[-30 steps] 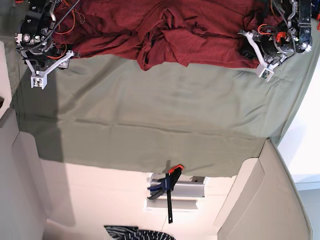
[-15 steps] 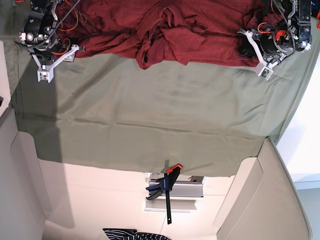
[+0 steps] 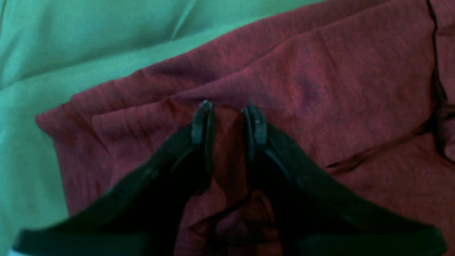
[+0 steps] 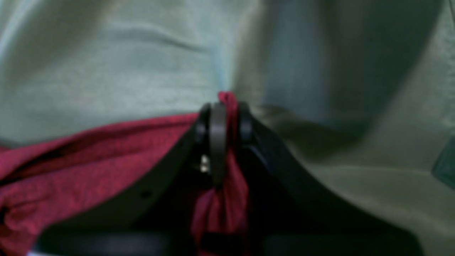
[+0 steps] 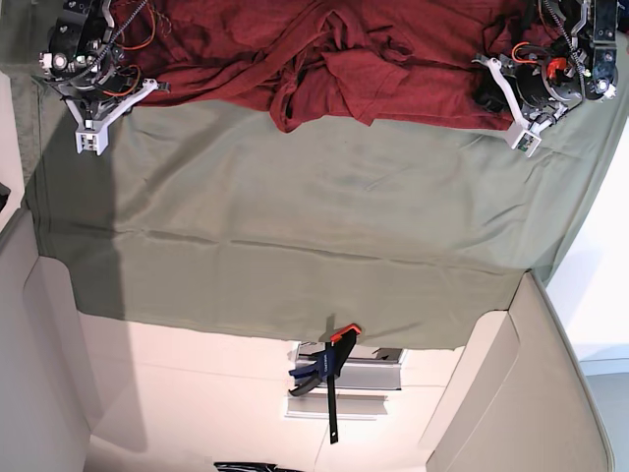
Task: Fold the T-shirt properly
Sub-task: 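Move the right gripper along the shirt edge and grasp the hem corner, then release the left gripper and regrasp the shirt edge further along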
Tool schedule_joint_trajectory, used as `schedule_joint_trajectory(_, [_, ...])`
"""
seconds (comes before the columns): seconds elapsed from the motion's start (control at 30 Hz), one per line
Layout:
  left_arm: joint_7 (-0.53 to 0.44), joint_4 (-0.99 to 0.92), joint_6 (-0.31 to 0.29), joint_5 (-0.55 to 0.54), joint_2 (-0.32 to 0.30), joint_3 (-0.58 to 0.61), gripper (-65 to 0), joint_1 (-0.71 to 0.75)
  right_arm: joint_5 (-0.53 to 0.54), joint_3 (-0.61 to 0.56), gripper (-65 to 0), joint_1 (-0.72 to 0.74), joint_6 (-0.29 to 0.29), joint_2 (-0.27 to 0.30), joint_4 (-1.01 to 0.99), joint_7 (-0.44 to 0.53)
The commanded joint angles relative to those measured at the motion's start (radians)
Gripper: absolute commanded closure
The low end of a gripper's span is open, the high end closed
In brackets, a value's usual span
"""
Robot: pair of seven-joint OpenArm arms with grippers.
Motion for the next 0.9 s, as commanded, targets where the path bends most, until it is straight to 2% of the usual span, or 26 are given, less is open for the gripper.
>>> schedule_joint_trajectory(0.0, [-0.018,0.013,-0.003,-0.009,-0.017,-0.006,-18.3,-0.013,-0.02,0.002,0.0,0.018,-0.005,0.02,0.012,0.006])
schedule_joint_trajectory(0.27, [-0.022,0.013,-0.003,-0.012,-0.017,-0.006,-18.3,-0.013,-0.019,0.002,0.0,0.021,-0.016,0.083,0.012,0.036])
schedule_joint_trajectory(0.5, [-0.025,0.013,-0.003,-0.012,-0.017,-0.006,-18.3,-0.014,-0.021,0.002,0.0,0.022,-0.016,0.089,0.013,0.066])
schedule_joint_trajectory(0.67, [-0.025,0.013,-0.003,-0.012,-0.017,-0.006,-18.3,-0.013,-0.084,0.002,0.0,0.022,-0.071,0.092,0.012,0.088])
schedule_joint_trajectory(0.87, [-0.025,0.013,-0.003,-0.012,-0.011,-0.006,-18.3,-0.013,-0.107,0.002,0.0,0.021,-0.077,0.1,0.012,0.088])
